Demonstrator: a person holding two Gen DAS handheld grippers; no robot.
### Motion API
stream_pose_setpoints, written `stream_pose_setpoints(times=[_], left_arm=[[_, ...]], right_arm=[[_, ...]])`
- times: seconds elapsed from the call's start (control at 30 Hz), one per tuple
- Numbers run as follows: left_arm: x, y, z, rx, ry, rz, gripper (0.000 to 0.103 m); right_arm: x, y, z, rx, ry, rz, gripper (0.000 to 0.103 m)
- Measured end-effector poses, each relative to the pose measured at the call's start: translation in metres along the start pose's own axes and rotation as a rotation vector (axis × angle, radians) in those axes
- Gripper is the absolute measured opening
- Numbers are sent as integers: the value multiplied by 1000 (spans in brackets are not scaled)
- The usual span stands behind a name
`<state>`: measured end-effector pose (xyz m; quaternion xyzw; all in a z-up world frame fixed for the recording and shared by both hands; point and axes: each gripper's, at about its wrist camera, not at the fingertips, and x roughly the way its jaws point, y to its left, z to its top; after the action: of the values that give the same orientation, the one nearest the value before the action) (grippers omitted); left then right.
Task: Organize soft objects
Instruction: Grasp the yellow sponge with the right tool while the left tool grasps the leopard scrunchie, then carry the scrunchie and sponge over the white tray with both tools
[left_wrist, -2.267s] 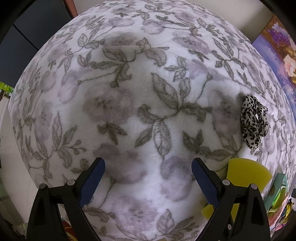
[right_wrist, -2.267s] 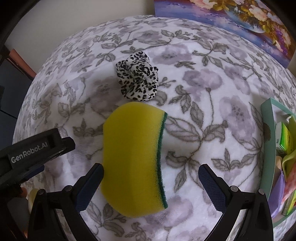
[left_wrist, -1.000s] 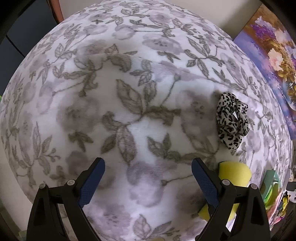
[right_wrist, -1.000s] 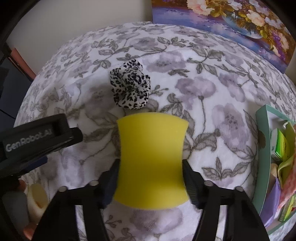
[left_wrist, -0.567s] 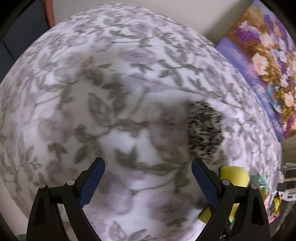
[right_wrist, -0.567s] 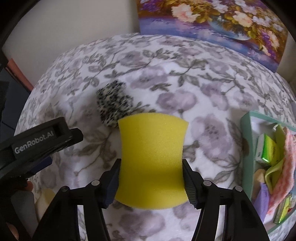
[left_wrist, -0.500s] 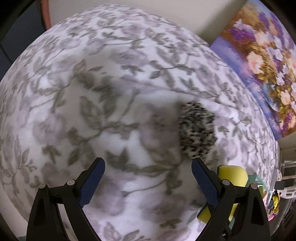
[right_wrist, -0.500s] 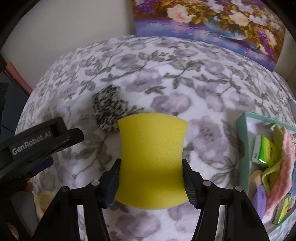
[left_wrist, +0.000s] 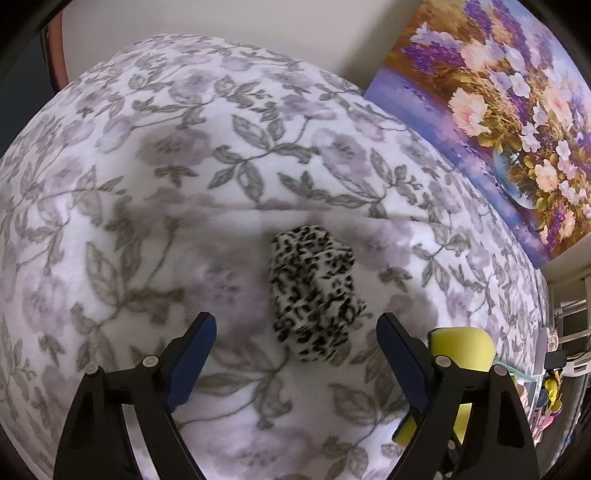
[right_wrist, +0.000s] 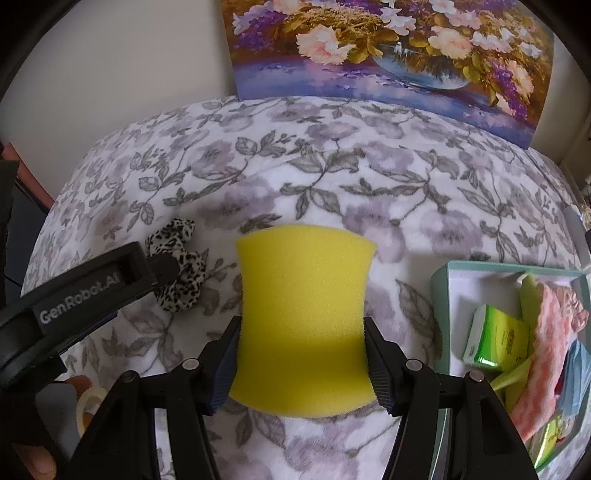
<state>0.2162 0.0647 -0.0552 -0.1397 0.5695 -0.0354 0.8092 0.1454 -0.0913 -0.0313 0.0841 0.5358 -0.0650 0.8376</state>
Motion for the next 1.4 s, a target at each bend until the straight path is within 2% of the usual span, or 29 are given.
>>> stream_pose_setpoints(times=[0.07,0.1,0.23,0.33,0.5,0.87,1.0,1.17,1.4], left_arm=[[1,-2,-1,5,-6,3,80],[3,-2,-1,8,-3,5,73],[13,-5,0,6,0,-1,69],[15,-7,0,12,-2,-12,52],[14,-7,-1,9,-12,-17,37],[-18,-9,-4,13,-26,-5,32],[-36,-12,-13,24,-39,-14,32],[-55,-14,-30,57,-55,13,32],[-75,-21,-57,74,-32,-21,32]], right_arm=[[3,-1,2,-4,-1,-1,64],[4,-2,3,-5,-1,-1,64],[10,-5,5,-7,5,-1,64],[13,-6,5,-5,8,2,64],[16,-6,4,-3,17,9,64],[-6,-16,4,14,4,-1,64],[-21,-23,-1,28,-2,1,64],[-37,-30,-13,40,-4,5,64],[-63,-43,-33,56,-15,-12,64]])
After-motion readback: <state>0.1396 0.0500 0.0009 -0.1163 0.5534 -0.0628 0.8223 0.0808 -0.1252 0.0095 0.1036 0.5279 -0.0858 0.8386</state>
